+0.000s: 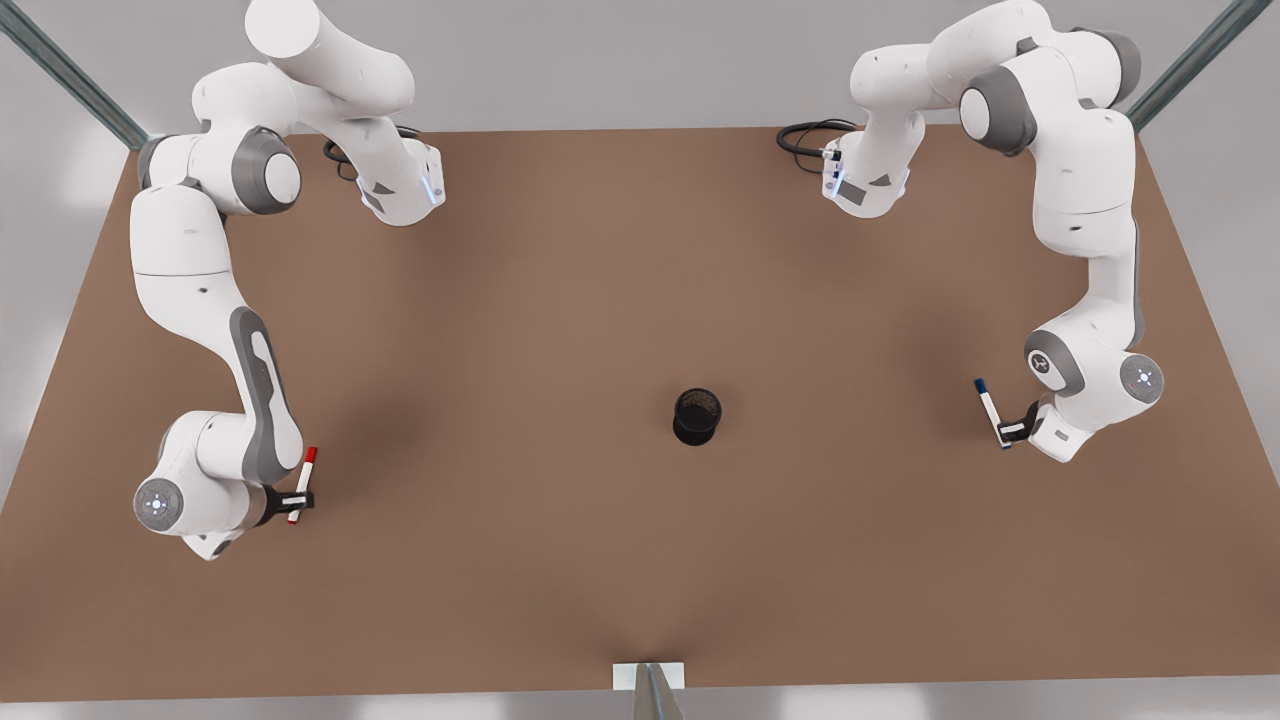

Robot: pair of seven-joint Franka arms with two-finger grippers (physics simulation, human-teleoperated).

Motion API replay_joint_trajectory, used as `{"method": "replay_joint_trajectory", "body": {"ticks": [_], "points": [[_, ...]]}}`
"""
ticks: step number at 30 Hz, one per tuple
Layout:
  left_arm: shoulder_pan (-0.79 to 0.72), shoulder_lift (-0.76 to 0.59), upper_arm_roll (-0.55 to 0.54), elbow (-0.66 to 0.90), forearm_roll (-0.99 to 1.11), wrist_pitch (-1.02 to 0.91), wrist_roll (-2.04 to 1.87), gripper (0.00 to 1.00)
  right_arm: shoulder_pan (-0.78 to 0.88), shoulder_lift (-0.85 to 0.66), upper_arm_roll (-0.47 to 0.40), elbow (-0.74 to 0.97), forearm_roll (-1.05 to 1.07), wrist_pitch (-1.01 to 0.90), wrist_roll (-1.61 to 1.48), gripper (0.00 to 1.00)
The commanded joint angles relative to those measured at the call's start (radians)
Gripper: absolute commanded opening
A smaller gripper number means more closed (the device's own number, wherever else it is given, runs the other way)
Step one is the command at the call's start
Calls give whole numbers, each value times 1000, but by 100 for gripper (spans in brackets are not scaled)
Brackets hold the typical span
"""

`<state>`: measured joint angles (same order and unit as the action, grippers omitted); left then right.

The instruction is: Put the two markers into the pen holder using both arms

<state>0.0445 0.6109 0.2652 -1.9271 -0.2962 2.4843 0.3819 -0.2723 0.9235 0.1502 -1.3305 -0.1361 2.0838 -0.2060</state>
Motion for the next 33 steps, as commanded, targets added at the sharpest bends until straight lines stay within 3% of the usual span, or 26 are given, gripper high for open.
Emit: {"method": "replay_joint_trajectory", "body": {"ticks": [1, 7, 10, 15, 22, 25, 27, 30, 33], "points": [[0, -2, 0, 0, 0, 1, 2, 29, 1, -2, 0, 1, 0, 18, -84, 50], [0, 6, 0, 0, 0, 2, 0, 30, 1, 2, 0, -1, 0, 19, -84, 45], [0, 12, 0, 0, 0, 2, 0, 30, 4, 0, 0, -1, 0, 19, -82, 32], [0, 12, 0, 0, 0, 2, 0, 33, 1, 2, 0, -1, 0, 19, -81, 21], [0, 12, 0, 0, 0, 2, 0, 37, 5, -84, 51, 2, 0, -36, -72, 21], [0, 12, 0, 0, 0, 2, 0, 34, 13, -164, 164, 2, 1, -126, 17, 21], [0, 13, -1, 0, 0, 2, 0, 32, 8, -219, 317, 4, 1, -169, 79, 21], [0, 13, -1, 0, -1, 2, -11, 25, 4, -213, 512, 4, 4, -56, 77, 21], [0, 13, -1, 0, -1, 2, -11, 21, 77, -229, 591, 5, -46, 29, 131, 21]]}}
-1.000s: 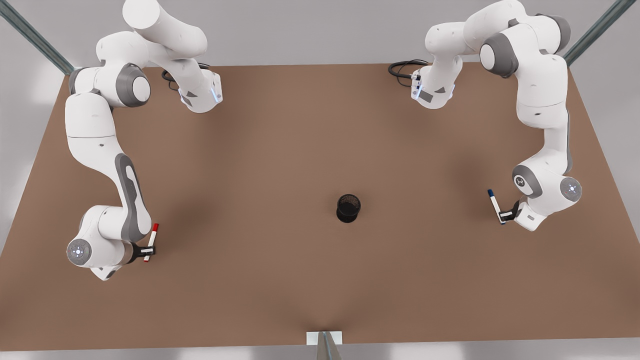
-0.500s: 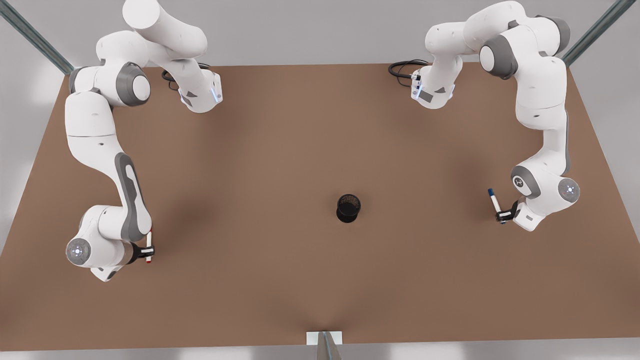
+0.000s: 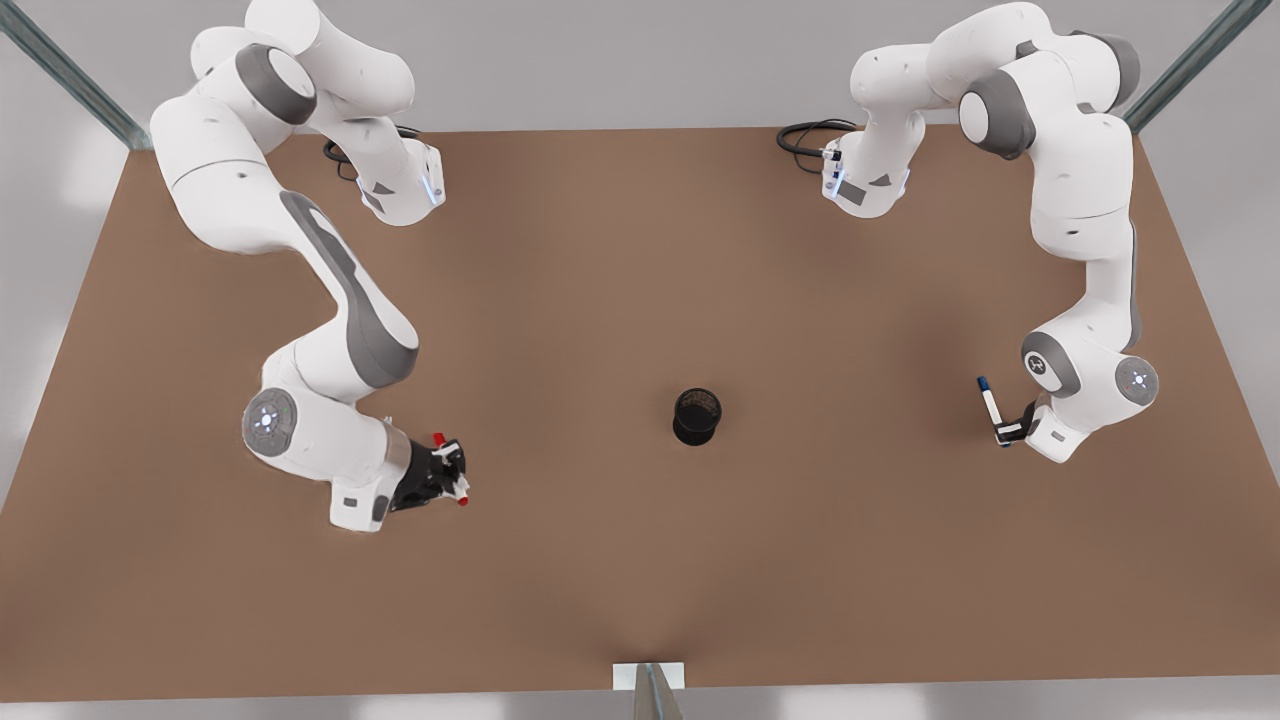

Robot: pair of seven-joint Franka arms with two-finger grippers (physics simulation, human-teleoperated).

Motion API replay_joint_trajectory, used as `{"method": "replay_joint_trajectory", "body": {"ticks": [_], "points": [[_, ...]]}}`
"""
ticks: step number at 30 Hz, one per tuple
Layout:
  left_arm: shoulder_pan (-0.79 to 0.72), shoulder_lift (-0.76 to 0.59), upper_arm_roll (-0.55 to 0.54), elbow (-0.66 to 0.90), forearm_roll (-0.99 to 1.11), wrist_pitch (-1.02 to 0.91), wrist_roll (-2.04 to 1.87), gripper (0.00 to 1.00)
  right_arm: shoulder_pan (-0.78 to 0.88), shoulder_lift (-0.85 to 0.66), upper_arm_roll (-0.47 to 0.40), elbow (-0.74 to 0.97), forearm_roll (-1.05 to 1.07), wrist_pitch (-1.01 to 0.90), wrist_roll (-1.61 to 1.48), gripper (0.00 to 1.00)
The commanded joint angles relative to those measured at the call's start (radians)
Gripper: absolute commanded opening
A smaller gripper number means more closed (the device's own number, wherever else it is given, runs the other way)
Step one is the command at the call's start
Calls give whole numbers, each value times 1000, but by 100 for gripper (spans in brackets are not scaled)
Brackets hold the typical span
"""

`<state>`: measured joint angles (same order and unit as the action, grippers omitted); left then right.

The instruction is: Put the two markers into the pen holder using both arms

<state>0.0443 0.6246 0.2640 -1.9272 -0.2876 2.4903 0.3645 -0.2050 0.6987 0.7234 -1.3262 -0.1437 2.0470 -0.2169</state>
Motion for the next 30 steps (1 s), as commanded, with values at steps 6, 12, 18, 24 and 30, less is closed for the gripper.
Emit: {"method": "replay_joint_trajectory", "body": {"ticks": [6, 12, 18, 24, 30], "points": [[-32, -52, 0, 48, -7, -63, 122, 21, 314, 8, 13, 59, -220, 186, 643, 21], [-109, -144, -5, 335, -7, -501, 264, 21, 805, 163, -311, 403, -235, 232, 853, 21], [-138, -201, -9, 373, -12, -757, 283, 21, 931, 245, -464, 424, -249, 331, 900, 21], [-141, -203, -9, 381, -13, -788, 281, 21, 972, 306, -530, 421, -283, 429, 903, 21], [-152, -195, -20, 381, -13, -784, 278, 21, 980, 340, -582, 392, -317, 513, 903, 21]]}}
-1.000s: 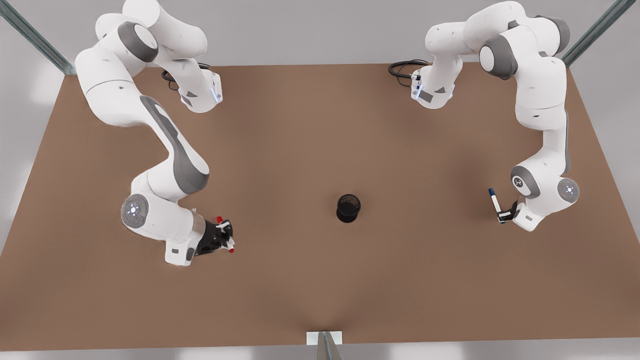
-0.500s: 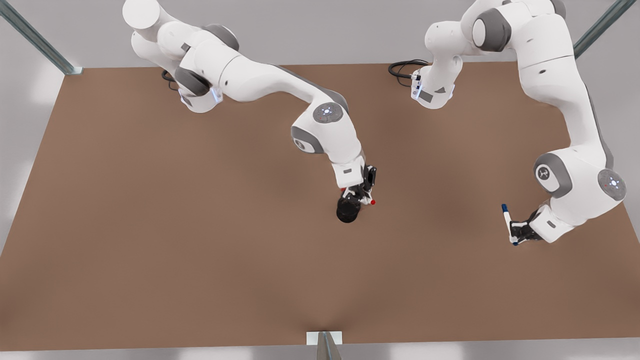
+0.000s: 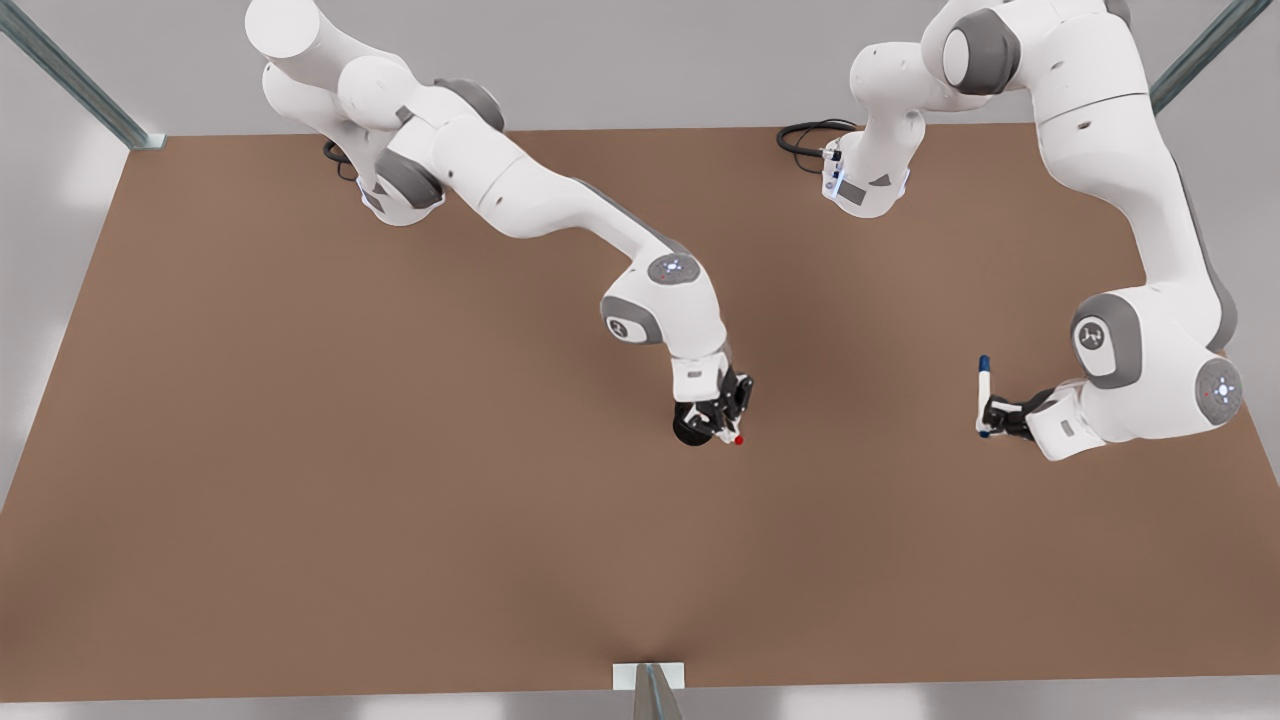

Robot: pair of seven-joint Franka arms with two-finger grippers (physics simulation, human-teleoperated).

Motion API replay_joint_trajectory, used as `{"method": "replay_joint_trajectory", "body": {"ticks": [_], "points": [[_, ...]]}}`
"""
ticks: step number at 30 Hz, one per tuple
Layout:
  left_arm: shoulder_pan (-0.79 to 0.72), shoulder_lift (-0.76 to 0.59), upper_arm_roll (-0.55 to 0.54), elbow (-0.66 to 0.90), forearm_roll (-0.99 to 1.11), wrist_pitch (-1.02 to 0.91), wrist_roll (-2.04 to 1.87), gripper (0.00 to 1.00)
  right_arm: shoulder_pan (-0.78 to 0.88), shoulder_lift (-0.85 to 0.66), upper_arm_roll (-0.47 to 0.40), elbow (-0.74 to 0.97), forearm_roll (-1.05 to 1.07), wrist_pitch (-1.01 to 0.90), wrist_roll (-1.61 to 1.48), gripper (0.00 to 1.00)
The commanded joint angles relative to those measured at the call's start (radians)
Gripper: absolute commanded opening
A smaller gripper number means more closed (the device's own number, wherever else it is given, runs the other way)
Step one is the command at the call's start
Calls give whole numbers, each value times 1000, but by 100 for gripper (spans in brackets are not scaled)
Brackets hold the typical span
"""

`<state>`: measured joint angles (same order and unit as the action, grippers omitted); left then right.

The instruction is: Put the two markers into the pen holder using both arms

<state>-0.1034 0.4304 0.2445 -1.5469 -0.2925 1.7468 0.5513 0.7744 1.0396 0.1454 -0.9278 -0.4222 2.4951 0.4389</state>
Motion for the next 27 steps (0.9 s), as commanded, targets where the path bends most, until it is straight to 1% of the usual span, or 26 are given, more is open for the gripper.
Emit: {"method": "replay_joint_trajectory", "body": {"ticks": [1, 3, 6, 7, 8, 9, 10, 12, 13, 14, 15, 16, 17, 18, 19, 20, 21, 22, 23, 24, 25, 26, 27], "points": [[-7, -1, -1, -1, -8, -41, 91, 21, 2, 2, -4, -9, -38, 70, 247, 21], [-7, -1, -1, -1, -8, -43, 91, 21, 8, 4, -4, -9, -38, 70, 247, 21], [-7, -1, -1, -2, -8, -43, 93, 21, 57, 5, -35, -31, -38, 68, 253, 23], [-9, -1, -1, -1, -8, -43, 93, 21, 60, 5, -43, -45, -107, 68, 310, 50], [-9, -1, -1, -2, -8, -43, 91, 21, 62, 5, -41, -57, -168, 68, 373, 74], [-13, -1, -1, -2, -8, -43, 91, 21, 60, 4, -41, -57, -170, 68, 370, 92], [-15, 1, -1, -2, -8, -43, 91, 21, 59, 2, -41, -57, -170, 68, 366, 99], [-15, -1, -1, -2, -8, -43, 90, 21, 51, -4, -40, -57, -171, 61, 360, 100], [-16, -1, -1, -2, -8, -44, 87, 21, 33, -36, -21, -68, -165, 13, 356, 100], [-29, -1, -1, -2, -8, -44, 81, 21, 3, -72, 33, -69, -168, -74, 347, 100], [-29, -1, -1, -1, -8, -44, 79, 21, -26, -78, 62, -69, -165, -79, 322, 100], [-32, -2, -1, 1, -8, -44, 72, 21, -110, -118, 166, -69, -165, -177, 262, 100], [-50, -2, -1, 1, -8, -44, 47, 21, -237, -206, 310, -69, -165, -402, 225, 100], [-81, -8, -1, 2, -8, -46, 0, 21, -371, -274, 431, -72, -165, -576, 158, 100], [-120, -16, -1, 4, -11, -66, -80, 21, -599, -305, 653, -78, -168, -720, 138, 100], [-165, -35, -1, 4, -13, -76, -123, 21, -791, -337, 818, -114, -170, -809, 133, 100], [-176, -51, -27, 4, -46, -78, -123, 21, -926, -463, 835, -265, -127, -773, 38, 100], [-194, -62, -53, 8, -77, -78, -128, 21, -969, -614, 706, -312, 46, -788, -96, 100], [-216, -64, -80, 51, -117, -81, -119, 21, -940, -740, 458, -356, 241, -812, -316, 100], [-229, -64, -106, 85, -129, -76, -122, 21, -902, -777, 326, -356, 250, -889, -367, 100], [-231, -64, -131, 122, -189, -70, -128, 21, -824, -785, 157, -353, 250, -943, -365, 100], [-233, -64, -189, 131, -194, -35, -140, 21, -824, -748, 132, -356, 252, -941, -368, 100], [-233, -62, -260, 136, -194, 52, -149, 21, -859, -748, 135, -353, 270, -955, -407, 100]]}}
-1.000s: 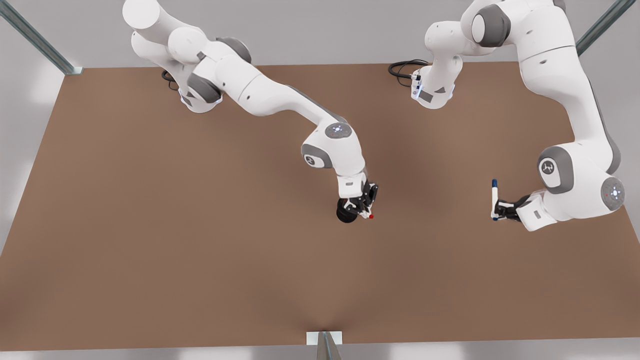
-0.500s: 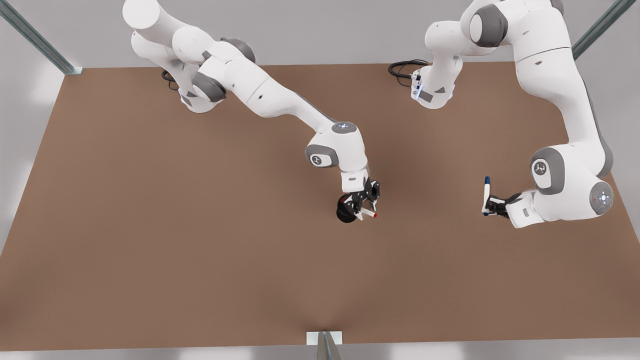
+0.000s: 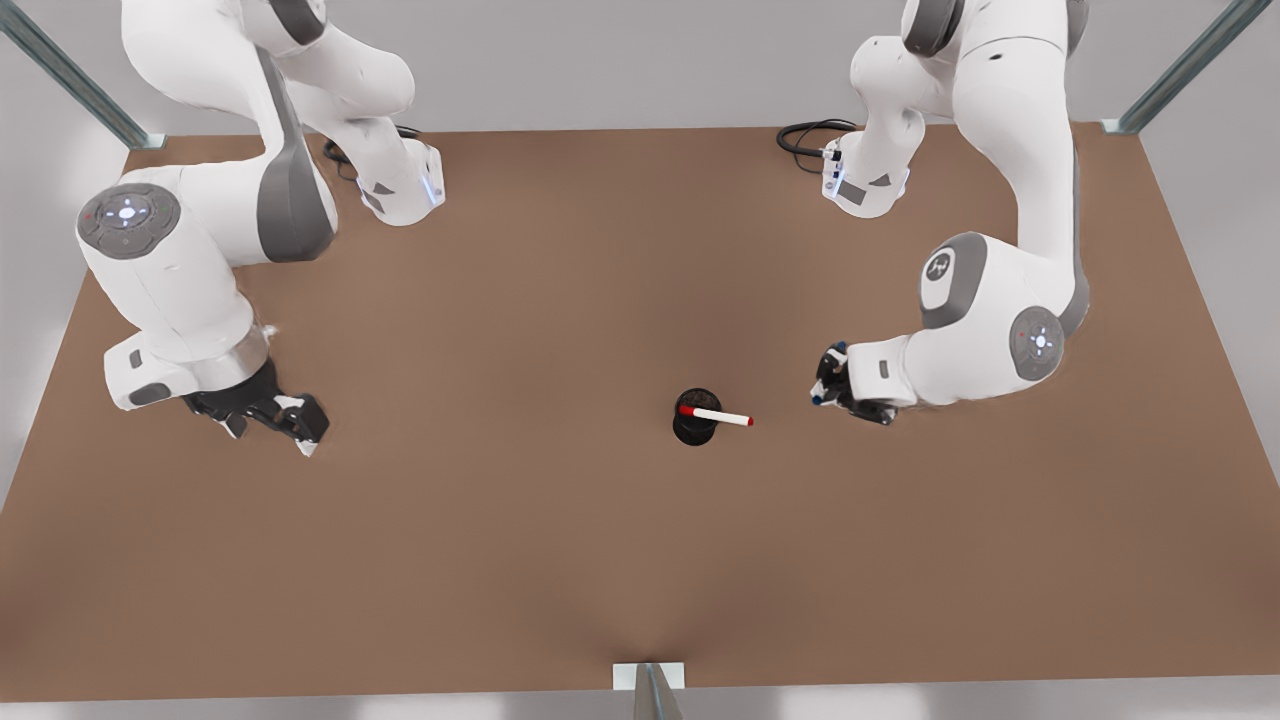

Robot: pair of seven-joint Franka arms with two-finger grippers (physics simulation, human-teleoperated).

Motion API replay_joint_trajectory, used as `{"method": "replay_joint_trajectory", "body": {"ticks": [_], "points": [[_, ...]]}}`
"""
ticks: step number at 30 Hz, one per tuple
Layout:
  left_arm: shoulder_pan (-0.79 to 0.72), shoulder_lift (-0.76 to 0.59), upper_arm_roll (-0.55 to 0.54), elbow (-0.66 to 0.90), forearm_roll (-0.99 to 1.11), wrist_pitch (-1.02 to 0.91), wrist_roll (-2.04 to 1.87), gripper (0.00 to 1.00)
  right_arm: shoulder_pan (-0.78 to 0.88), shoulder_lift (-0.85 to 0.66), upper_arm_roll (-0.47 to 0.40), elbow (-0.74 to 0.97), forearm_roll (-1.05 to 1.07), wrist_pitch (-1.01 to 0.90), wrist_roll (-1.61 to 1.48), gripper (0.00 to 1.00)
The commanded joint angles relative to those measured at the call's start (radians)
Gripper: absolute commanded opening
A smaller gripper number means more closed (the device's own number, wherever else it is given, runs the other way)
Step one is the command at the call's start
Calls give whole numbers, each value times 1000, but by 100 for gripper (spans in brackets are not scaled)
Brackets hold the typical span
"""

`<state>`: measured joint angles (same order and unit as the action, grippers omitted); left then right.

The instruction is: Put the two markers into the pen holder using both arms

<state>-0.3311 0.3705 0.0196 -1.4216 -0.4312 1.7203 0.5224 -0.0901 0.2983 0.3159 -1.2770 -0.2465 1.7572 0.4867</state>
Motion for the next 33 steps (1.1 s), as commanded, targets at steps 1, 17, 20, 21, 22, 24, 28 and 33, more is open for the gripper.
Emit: {"method": "replay_joint_trajectory", "body": {"ticks": [1, 17, 20, 21, 22, 24, 28, 33], "points": [[-6, 4, -84, 10, -55, 135, -125, 21, 0, 17, -28, 11, 108, -252, -464, 100], [-143, 51, -121, -186, -403, 542, 605, 21, -17, 88, -31, 113, 112, -277, -531, 100], [-146, 71, -121, -197, -397, 584, 654, 21, -17, 88, -29, 113, 112, -277, -533, 100], [-143, 71, -119, -200, -396, 584, 688, 21, -19, 88, -29, 113, 112, -277, -537, 100], [-143, 73, -119, -200, -396, 597, 784, 21, -20, 88, -29, 113, 112, -275, -550, 100], [-143, 73, -116, -200, -396, 604, 834, 21, -20, 88, -29, 113, 112, -275, -550, 100], [-144, 87, -119, -243, -402, 639, 867, 21, -20, 88, -31, 113, 112, -277, -559, 100], [-149, 105, -119, -277, -413, 668, 863, 21, -22, 90, -31, 113, 112, -277, -559, 100]]}}
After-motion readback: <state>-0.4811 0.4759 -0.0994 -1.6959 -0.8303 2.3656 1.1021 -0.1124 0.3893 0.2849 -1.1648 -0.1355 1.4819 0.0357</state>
